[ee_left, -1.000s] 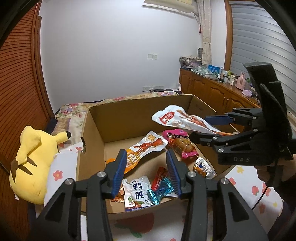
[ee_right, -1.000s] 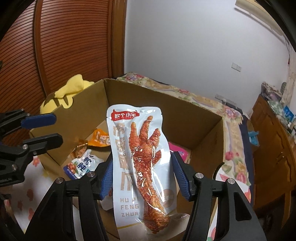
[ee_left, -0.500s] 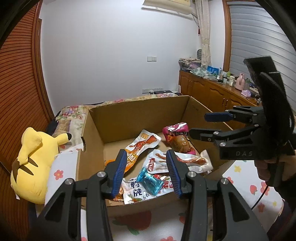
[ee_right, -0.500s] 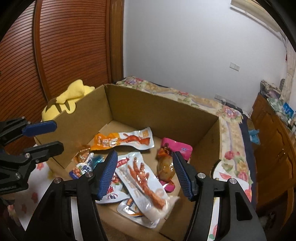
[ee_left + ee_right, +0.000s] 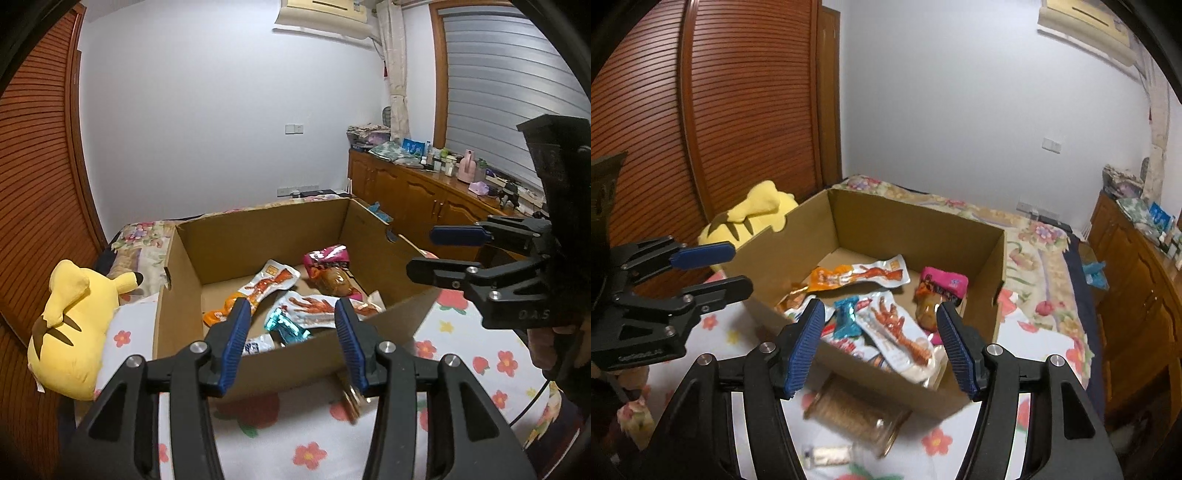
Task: Organize snacks
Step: 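Move both tools back toward the sesame candy tray and white bar beside the box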
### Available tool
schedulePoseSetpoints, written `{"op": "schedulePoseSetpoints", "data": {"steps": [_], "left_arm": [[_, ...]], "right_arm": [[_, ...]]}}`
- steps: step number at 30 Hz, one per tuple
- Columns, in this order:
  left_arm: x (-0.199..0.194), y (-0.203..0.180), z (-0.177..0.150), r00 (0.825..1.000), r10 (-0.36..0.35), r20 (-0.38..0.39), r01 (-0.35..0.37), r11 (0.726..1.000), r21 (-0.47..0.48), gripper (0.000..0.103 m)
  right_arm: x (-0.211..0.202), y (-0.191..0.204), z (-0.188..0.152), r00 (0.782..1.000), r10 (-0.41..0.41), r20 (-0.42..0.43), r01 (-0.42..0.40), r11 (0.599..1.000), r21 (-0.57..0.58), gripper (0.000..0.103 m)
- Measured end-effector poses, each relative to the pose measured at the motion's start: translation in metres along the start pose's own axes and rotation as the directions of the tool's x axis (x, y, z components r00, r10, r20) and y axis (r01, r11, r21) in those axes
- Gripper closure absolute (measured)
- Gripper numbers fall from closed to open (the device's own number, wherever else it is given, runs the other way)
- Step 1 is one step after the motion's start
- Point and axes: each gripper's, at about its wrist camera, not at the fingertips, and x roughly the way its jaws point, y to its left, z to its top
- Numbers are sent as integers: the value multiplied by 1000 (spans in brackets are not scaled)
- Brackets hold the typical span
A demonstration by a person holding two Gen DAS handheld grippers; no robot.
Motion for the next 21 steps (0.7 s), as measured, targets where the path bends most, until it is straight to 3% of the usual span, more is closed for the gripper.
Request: {"op": "schedulePoseSetpoints", "data": {"steps": [9, 21], "left_arm": [[-14, -26, -30, 999, -30, -23, 30, 999, 12, 51], [17, -77, -85, 983, -117, -141, 125, 991, 51, 50]], "right_arm": [[-37, 5, -39, 999, -22, 34, 20, 999, 41, 35], [-45, -8, -93, 999, -39, 6, 38, 991, 125, 32]]}}
